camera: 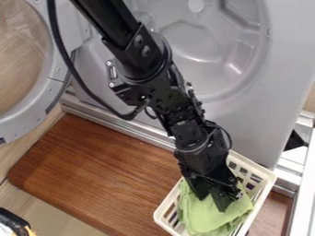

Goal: Take the green cloth out and put it inside the basket

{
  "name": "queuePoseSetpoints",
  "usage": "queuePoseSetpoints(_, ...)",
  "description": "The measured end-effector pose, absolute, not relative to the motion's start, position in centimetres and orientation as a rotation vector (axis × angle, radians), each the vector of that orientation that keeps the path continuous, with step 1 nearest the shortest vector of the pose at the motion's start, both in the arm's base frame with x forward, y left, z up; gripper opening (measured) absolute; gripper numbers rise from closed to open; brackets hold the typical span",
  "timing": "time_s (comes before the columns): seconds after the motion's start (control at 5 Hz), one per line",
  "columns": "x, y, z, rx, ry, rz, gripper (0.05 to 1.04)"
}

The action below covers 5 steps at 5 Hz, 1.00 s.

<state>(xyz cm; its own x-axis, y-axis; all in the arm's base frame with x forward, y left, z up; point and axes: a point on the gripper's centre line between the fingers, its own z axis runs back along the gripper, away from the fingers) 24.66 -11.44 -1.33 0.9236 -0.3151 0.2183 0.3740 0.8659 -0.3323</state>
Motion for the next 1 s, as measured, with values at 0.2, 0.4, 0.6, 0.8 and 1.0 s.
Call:
queuePoseSetpoints(0.2, 25.1, -11.6, -0.1, -0.384, -0.187, -0.37, 0.995)
queuePoseSetpoints(0.4, 25.5, -11.3, 1.8, -0.383, -0.223, -0.382, 1.003)
queuePoseSetpoints(0.6, 26.1, -10.8, 4.7, -0.384, -0.299, -0.373, 1.0)
queuePoseSetpoints(0.8, 26.0, -10.5, 6.9, -0.407, -0.345, -0.379, 1.0)
queuePoseSetpoints(1.0, 25.9, -10.2, 8.3, -0.413, -0.377, -0.397, 1.0)
